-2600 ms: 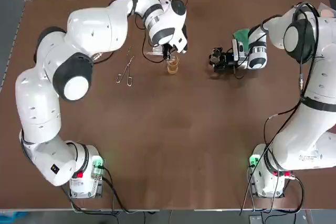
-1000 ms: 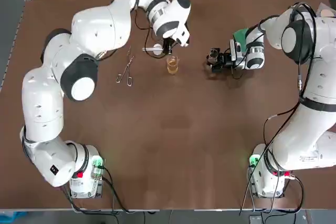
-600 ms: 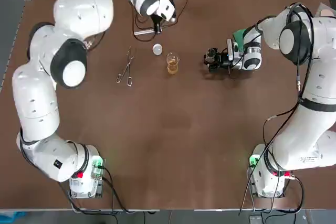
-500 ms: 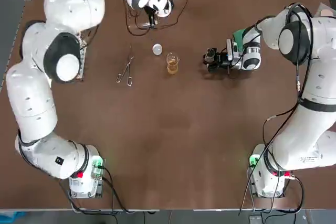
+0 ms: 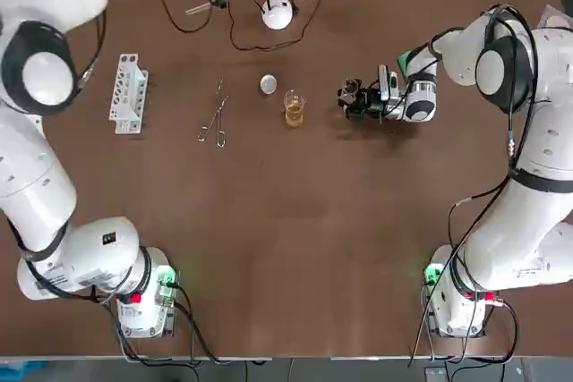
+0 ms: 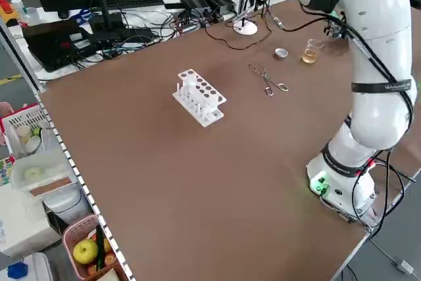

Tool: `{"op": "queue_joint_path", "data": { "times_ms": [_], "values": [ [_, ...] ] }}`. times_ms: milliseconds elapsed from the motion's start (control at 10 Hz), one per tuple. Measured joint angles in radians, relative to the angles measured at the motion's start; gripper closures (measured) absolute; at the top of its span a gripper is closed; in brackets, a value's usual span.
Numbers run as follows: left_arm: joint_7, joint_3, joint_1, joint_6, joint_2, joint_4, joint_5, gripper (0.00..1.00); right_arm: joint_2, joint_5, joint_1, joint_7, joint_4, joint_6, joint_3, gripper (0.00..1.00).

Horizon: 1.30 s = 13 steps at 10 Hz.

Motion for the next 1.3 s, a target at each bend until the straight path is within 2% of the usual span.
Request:
{"op": "queue_joint_path", "data": {
  "times_ms": [100,300,500,700,900,1100,1300],
  "values": [
    [0.080,-0.083,0.139,0.000,0.010,-0.028,-0.014,0.79,-0.021,0.043,0.004,0.004,-0.023,0.010,0.029,0.61],
    [0.270,-0.195,0.375,0.000,0.034,-0.080,-0.068,0.79,-0.041,0.131,0.007,0.005,-0.046,0.077,0.100,0.61],
    [0.456,-0.267,0.562,-0.024,0.064,-0.129,-0.166,0.79,-0.049,0.218,0.009,0.005,-0.049,0.154,0.168,0.61],
    [0.563,-0.333,0.724,-0.151,0.113,-0.141,-0.288,0.79,-0.067,0.295,0.009,0.008,-0.051,0.215,0.230,0.61],
    [0.687,-0.347,0.827,-0.296,0.135,-0.138,-0.469,0.79,-0.088,0.354,0.008,0.016,-0.053,0.247,0.286,0.61],
    [0.801,-0.338,0.895,-0.393,0.156,-0.138,-0.588,0.79,-0.122,0.424,0.006,0.025,-0.055,0.292,0.346,0.61],
    [0.962,-0.281,0.935,-0.424,0.192,-0.129,-0.690,0.79,-0.136,0.505,0.006,0.028,-0.056,0.335,0.413,0.61]
  ]
}}
